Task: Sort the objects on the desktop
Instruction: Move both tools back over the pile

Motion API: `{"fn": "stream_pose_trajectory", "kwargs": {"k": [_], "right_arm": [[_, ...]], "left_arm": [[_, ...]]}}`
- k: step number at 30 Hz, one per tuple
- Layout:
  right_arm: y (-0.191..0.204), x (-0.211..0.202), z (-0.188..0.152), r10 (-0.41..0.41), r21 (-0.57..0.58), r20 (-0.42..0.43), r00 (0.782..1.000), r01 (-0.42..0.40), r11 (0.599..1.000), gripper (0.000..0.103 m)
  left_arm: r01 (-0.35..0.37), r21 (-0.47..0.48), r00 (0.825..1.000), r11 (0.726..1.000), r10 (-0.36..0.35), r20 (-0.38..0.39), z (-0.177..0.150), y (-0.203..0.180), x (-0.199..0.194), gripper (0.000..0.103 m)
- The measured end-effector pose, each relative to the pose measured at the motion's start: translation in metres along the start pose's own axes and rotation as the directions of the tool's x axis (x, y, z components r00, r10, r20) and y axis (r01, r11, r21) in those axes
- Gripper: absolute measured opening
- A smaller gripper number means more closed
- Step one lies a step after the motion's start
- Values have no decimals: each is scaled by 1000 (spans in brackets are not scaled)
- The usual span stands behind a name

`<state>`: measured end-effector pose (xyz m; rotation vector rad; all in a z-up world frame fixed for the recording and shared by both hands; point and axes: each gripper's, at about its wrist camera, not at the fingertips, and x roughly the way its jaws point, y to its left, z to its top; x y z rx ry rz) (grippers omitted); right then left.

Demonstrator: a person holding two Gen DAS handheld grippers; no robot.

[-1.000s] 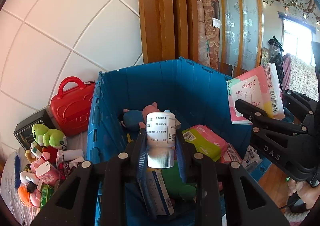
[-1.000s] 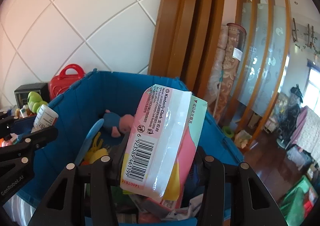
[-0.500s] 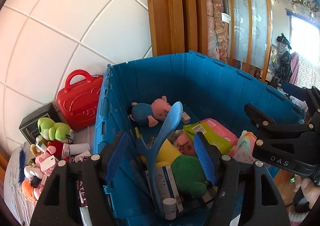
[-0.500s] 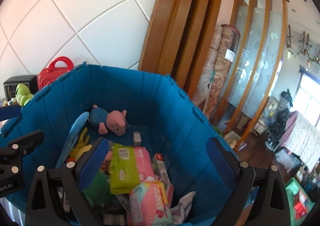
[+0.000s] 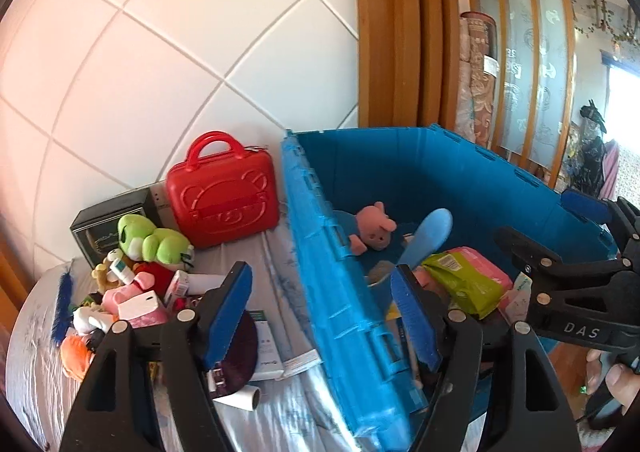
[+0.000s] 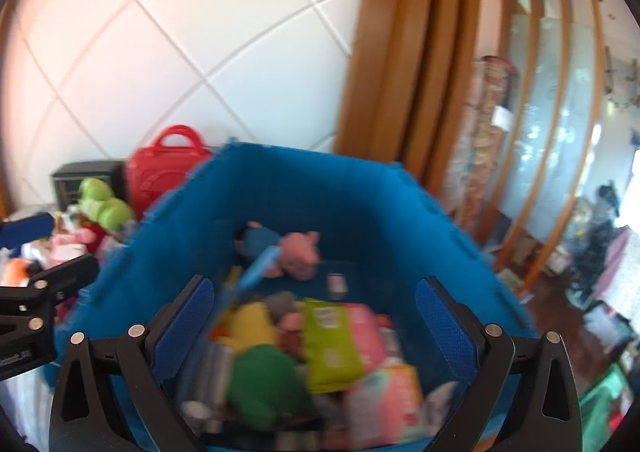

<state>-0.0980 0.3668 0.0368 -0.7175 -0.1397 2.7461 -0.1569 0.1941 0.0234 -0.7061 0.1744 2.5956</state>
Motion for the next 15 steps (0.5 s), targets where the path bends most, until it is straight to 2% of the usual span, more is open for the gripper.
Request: {"fn": "stream_pose_trajectory", "kwargs": {"k": [3,6,10,15], "right_arm": [[36,-5,9,111,-12,8,994,-111,994,103],[76,-13,18,223,-40,37,974,-222,974,103],[139,-16,23,324,-109,44,945,-318,942,103],[215,-1,13,418,-172,-32,908,-417,892,103]], "left_arm": [[-78,-49,997,996,78,3,-11,46,-14,80],[-160,-103,987,982,158,-20,-28,98,-25,82],[-275,-168,961,946,265,-82,-57,168,-35,82],[-395,-211,914,894,359,-190,-103,249,-40,82]]}}
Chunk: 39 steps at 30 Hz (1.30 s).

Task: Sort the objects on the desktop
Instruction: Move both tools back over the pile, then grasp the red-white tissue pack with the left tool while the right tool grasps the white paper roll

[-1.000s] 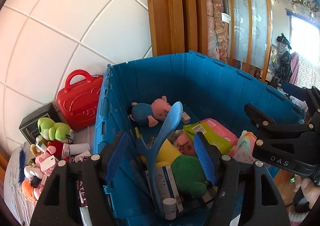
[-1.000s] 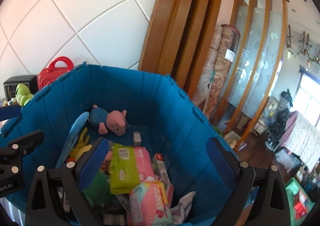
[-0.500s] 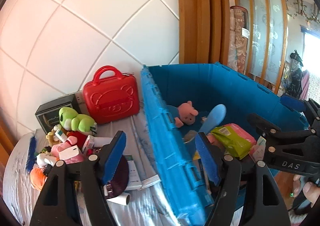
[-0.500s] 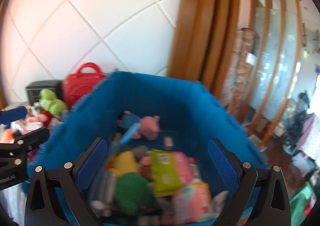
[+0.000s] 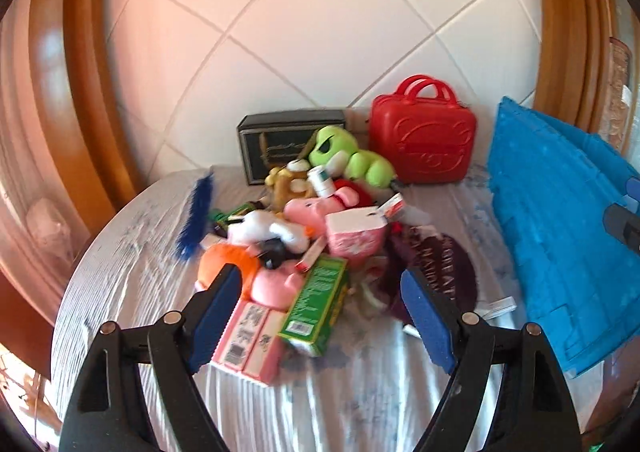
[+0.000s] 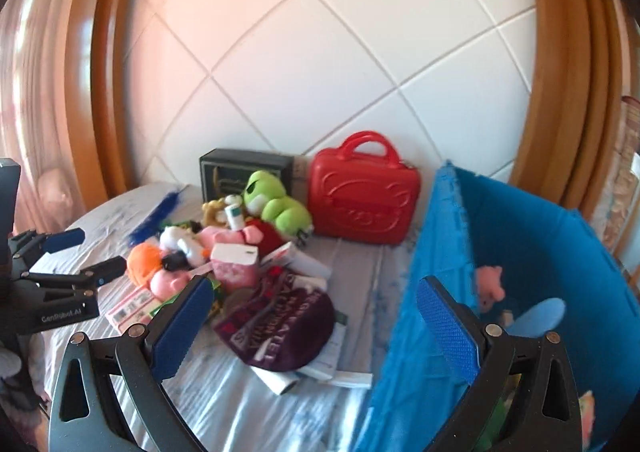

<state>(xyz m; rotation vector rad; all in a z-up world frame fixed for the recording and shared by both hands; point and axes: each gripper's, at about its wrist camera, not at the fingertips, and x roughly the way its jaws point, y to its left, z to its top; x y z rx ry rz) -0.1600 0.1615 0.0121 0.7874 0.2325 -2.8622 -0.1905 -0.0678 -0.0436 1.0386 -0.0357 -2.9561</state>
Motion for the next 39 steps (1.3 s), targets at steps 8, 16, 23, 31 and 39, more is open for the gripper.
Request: {"fn": "stream_pose_trajectory", "kwargs": {"k": [8,16,23,31,39], "right_arm": [[55,90,-41,53,0,-213,976,-55,998,103],[70,153,-92,26,40,-387,922,-11,999,103],[48,196,-145,-6,65,-512,859,46,997,103],[42,243,-174,58,82,-571,819,-14,997,103],[61,263,-177,34,16,-576,817,-30,999,78]], "left_arm": [[-81,-54,975,995,68,-209,-60,90,64,82],[20,-18,937,1000,-26,-348,-102,92,131,82],[18,27,913,999,-6,-407,-112,91,183,82],[38,41,895,998,-16,-447,-108,87,220,95],[19,16,890,1000,-9,-457,-112,85,228,94]]}}
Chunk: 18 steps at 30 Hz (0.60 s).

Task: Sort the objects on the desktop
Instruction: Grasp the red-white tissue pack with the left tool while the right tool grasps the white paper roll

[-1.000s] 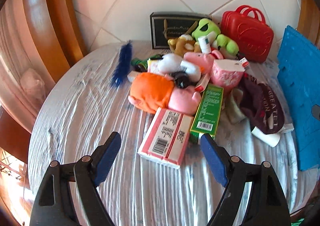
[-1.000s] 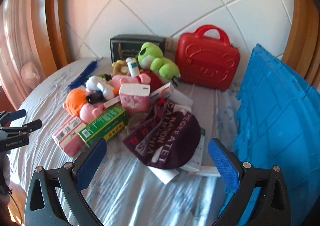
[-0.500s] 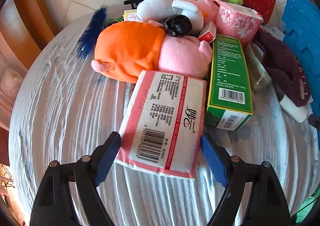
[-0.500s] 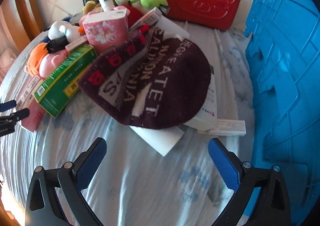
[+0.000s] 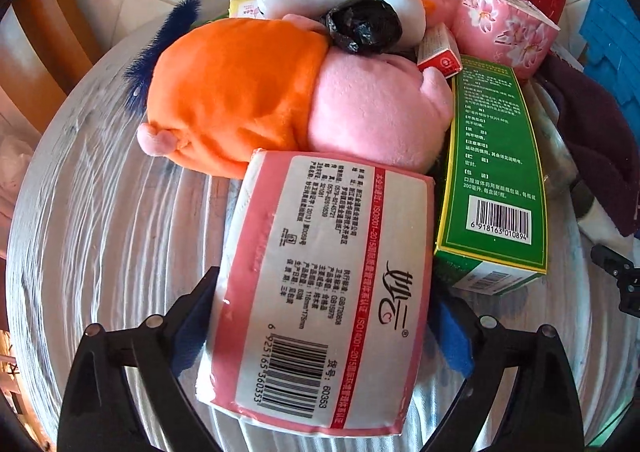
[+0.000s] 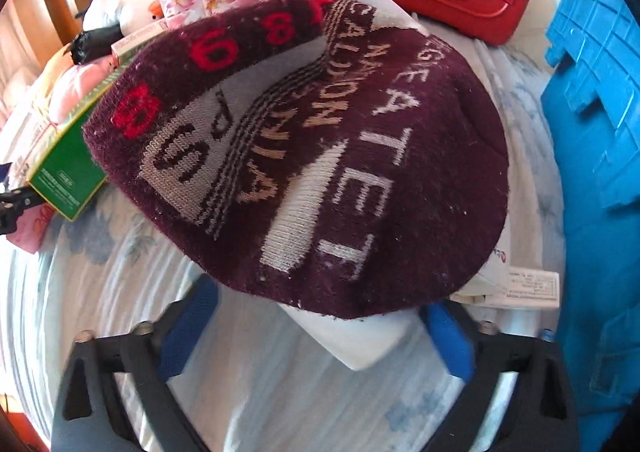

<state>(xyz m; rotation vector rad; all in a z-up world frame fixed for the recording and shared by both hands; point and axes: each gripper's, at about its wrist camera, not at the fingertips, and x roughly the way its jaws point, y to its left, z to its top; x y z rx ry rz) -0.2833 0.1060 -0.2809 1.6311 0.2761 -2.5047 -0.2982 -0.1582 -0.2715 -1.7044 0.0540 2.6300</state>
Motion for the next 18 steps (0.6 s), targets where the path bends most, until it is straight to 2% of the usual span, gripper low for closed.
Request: {"fn": "stream_pose_trajectory", "kwargs": {"k": [2,6,7,8,9,10,17,18], "right_arm": [[3,-4,-1,26,5,-18,999,-26,1000,70],[17,-16,-9,112,-48,-53,992,-114,992,70],[20,-18,-10,117,-64,-49,992,-120,991,73],[23,-21,-9,110,-85,-32,993,-113,990,77],[24,-23,-7,89,-98,-19,996,-91,991,87],[24,-23,-4,61,-106,0,998,-61,992,89],[20,7,10,63,-98,-32,998,-66,993,89],[20,10,11,71,-105,-27,997,-73,992,86]], "left_arm": [[-1,-20,1000,1000,1,-12,-6,0,-3,93],[25,-17,999,1000,-26,-45,-26,-5,-14,93],[25,-11,999,1000,-26,-47,-30,-7,-16,93],[18,-7,999,1000,-19,-48,-32,-9,-17,93],[11,-7,999,1000,-12,-47,-31,-9,-18,93],[7,-11,999,1000,-7,-46,-30,-9,-18,93],[5,-33,999,999,-6,-37,-20,-6,-10,94],[6,-31,999,1000,-7,-36,-20,-6,-10,94]]}}
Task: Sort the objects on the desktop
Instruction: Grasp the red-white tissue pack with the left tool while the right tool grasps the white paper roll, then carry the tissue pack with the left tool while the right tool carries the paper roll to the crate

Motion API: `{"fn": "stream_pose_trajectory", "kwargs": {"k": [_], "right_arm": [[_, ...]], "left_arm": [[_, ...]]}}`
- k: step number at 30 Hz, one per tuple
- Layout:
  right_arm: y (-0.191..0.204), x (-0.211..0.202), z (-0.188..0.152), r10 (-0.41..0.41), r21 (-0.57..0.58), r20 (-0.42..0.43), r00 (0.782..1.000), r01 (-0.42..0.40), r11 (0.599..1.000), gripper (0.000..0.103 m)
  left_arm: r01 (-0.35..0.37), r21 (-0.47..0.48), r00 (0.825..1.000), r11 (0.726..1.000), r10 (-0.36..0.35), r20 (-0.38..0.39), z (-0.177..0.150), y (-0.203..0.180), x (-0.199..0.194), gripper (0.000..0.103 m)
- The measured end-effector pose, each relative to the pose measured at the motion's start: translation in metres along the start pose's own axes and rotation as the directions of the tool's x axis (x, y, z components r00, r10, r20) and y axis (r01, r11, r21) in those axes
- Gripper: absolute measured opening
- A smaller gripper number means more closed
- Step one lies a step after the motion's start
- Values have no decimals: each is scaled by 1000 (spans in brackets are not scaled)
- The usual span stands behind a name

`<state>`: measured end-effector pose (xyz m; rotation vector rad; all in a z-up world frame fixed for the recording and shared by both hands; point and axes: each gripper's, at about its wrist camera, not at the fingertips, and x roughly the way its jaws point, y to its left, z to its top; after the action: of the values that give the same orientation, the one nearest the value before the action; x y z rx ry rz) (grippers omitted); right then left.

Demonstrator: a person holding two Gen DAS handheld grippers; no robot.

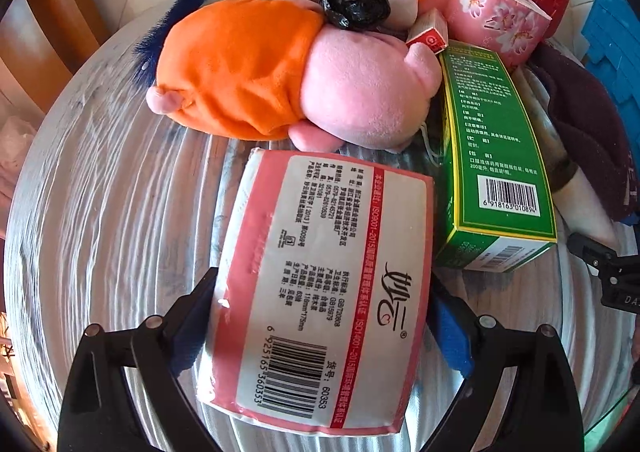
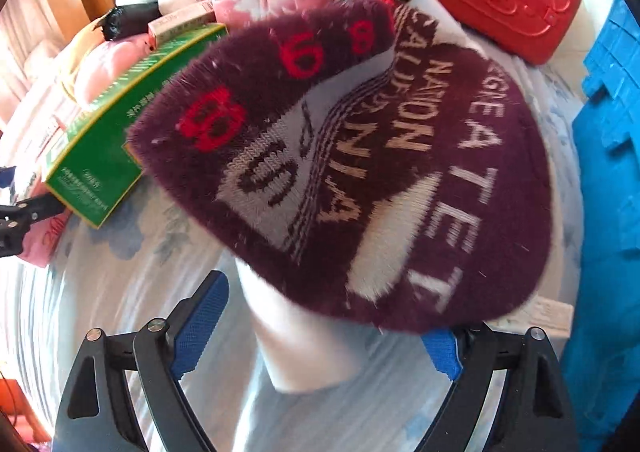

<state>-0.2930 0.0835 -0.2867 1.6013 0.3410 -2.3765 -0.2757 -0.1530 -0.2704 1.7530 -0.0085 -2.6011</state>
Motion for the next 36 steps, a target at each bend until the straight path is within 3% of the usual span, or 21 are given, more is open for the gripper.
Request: {"fn": "stream_pose_trajectory", "kwargs": {"k": [3,6,16,26,30,36], "right_arm": [[5,9,3,24,9,-6,1000,-24,1000,58],[12,7,3,29,7,-13,999,-29,1000,50],[42,-29,-18,79,-52,32,996,-77,996,48],[44,-107,6,74,-64,216,973,-62,996,45],[34,-143,9,63,-57,299,952,-48,997,45],[12,-217,8,9,-10,417,909,-6,1000,45]], "left_arm": [[-1,8,1000,1000,1,5,-3,0,-2,94],[7,2,1000,1000,-7,8,-9,2,-7,91],[-7,-27,996,1000,9,94,-19,5,-56,91],[-6,-27,971,1000,12,237,0,-4,-117,91],[9,-8,953,1000,-6,304,5,-22,-151,91],[43,48,910,998,-59,409,19,-59,-201,91]]}}
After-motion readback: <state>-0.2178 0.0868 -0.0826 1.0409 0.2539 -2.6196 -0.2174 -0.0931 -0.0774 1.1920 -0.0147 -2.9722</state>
